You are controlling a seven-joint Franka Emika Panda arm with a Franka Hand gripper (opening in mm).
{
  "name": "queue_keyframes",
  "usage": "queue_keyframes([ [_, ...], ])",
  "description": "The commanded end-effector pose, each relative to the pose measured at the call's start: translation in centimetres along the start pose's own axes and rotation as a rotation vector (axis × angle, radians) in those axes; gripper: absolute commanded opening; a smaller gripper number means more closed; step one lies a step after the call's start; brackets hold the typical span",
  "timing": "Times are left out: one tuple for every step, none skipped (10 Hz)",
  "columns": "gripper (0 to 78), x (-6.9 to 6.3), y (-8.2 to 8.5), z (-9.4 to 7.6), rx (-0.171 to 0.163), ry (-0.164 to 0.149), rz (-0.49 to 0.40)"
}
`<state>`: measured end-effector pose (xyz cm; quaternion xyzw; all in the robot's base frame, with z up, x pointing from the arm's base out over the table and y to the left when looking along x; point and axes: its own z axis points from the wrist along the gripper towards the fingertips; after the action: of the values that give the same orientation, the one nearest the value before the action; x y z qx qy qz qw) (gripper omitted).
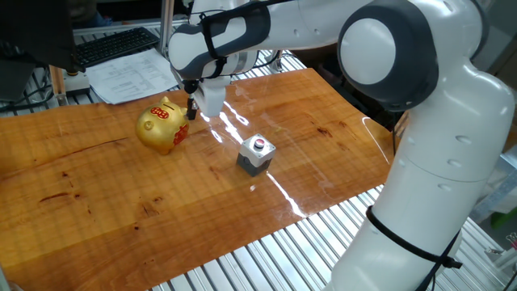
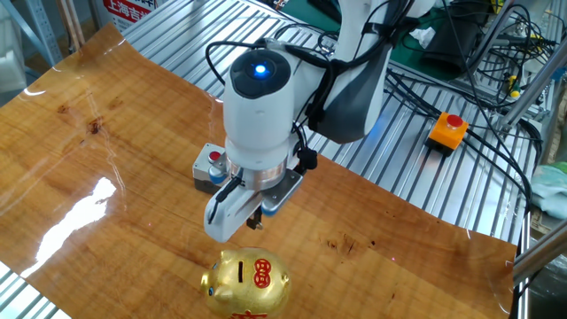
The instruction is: Drop coins into a piggy bank
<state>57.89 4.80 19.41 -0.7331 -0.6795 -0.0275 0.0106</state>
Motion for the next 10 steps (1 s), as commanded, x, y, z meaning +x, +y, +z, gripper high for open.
queue_keyframes([
  [1.2,0.17,0.22,-0.2,-0.005,-0.016,-0.072],
  [1.2,0.17,0.22,-0.2,-0.014,-0.021,-0.085],
  [1.2,0.17,0.22,-0.2,-0.02,-0.02,-0.095],
  [1.2,0.17,0.22,-0.2,-0.024,-0.019,-0.097],
  [1.2,0.17,0.22,-0.2,-0.031,-0.02,-0.109],
  [1.2,0.17,0.22,-0.2,-0.041,-0.016,-0.109],
  [1.2,0.17,0.2,-0.19,-0.043,-0.007,-0.1],
  [1.2,0.22,0.15,-0.2,-0.043,0.007,-0.087],
  [1.2,0.27,0.14,-0.21,-0.043,0.007,-0.085],
  [1.2,0.29,0.16,-0.18,-0.043,0.005,-0.082],
])
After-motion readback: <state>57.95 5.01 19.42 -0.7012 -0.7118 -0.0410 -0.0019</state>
